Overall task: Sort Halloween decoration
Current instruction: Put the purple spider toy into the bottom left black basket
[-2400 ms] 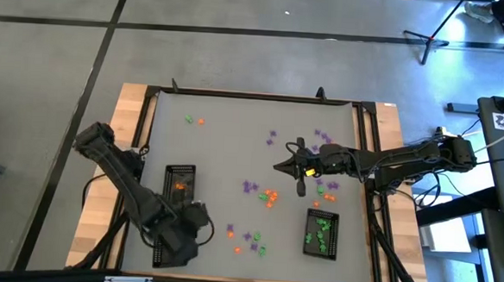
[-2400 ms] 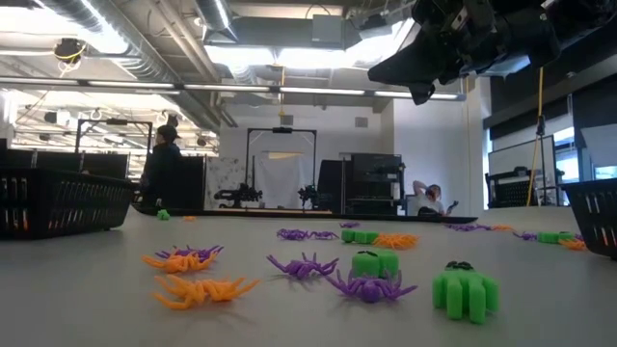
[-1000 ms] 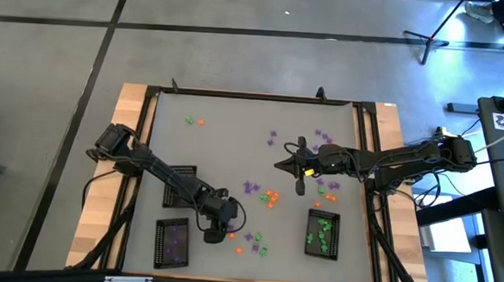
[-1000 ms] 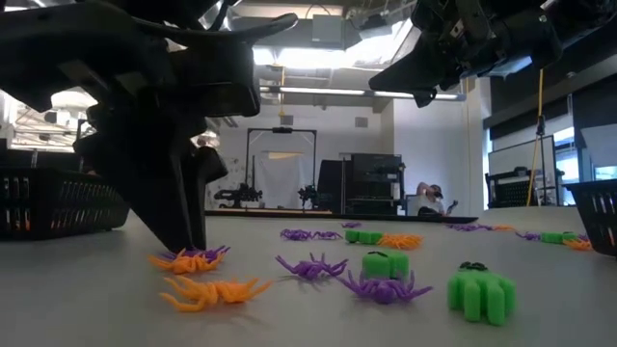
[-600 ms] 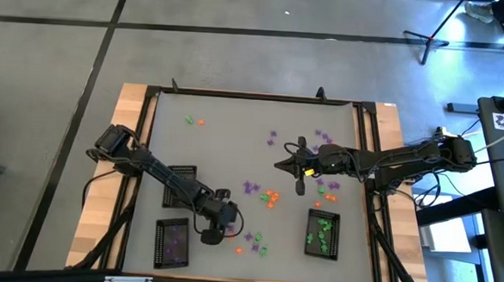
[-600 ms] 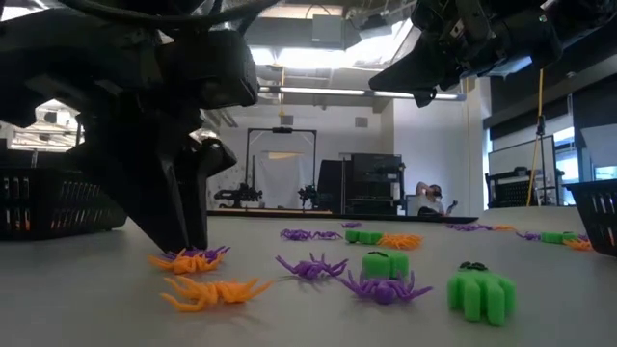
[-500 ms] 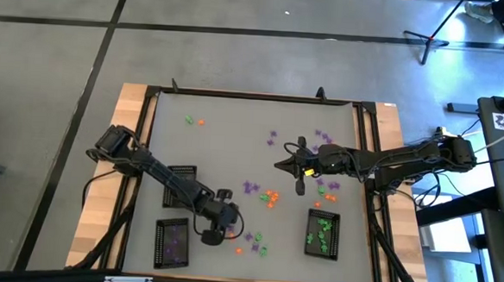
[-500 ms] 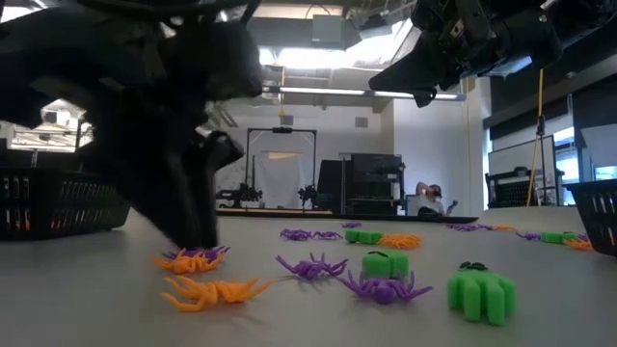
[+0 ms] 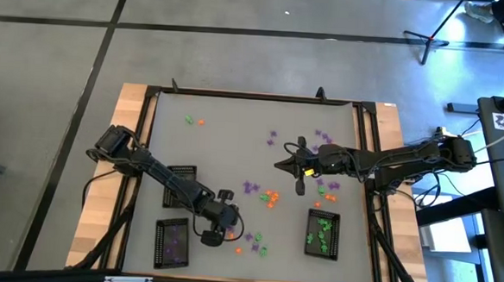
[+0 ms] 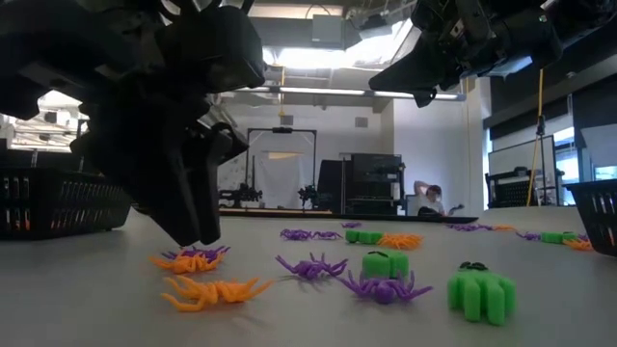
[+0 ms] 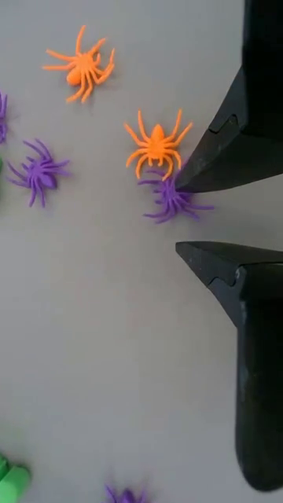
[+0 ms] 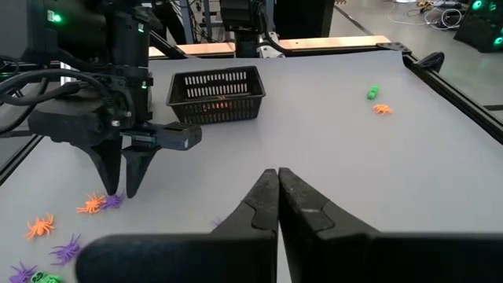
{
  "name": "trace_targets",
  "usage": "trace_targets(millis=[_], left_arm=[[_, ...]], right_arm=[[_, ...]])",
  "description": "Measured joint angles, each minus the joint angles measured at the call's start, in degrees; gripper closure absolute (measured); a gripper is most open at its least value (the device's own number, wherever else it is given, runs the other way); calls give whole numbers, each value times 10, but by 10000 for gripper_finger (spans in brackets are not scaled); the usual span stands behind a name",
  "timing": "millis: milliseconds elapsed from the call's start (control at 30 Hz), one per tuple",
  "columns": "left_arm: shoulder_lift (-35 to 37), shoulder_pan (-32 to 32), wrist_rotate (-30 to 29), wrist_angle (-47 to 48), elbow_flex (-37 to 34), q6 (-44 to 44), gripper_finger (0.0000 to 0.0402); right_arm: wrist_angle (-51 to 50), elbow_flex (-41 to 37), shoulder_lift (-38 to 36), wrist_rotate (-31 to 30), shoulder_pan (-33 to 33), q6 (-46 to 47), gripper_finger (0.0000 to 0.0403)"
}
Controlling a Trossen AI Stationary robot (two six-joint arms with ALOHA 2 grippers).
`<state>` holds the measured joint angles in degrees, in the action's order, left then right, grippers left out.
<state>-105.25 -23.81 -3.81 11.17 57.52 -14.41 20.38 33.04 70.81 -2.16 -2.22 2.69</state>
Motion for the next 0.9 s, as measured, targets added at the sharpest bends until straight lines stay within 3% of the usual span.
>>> trace_targets(millis=[467,900], left_arm=[[0,0,20,-2,0,0,359],[-39,0,29,-37,3,0,361]], right_arm=[[0,0,0,0,0,0,398],[-5,0,0,-4,0,0,398]])
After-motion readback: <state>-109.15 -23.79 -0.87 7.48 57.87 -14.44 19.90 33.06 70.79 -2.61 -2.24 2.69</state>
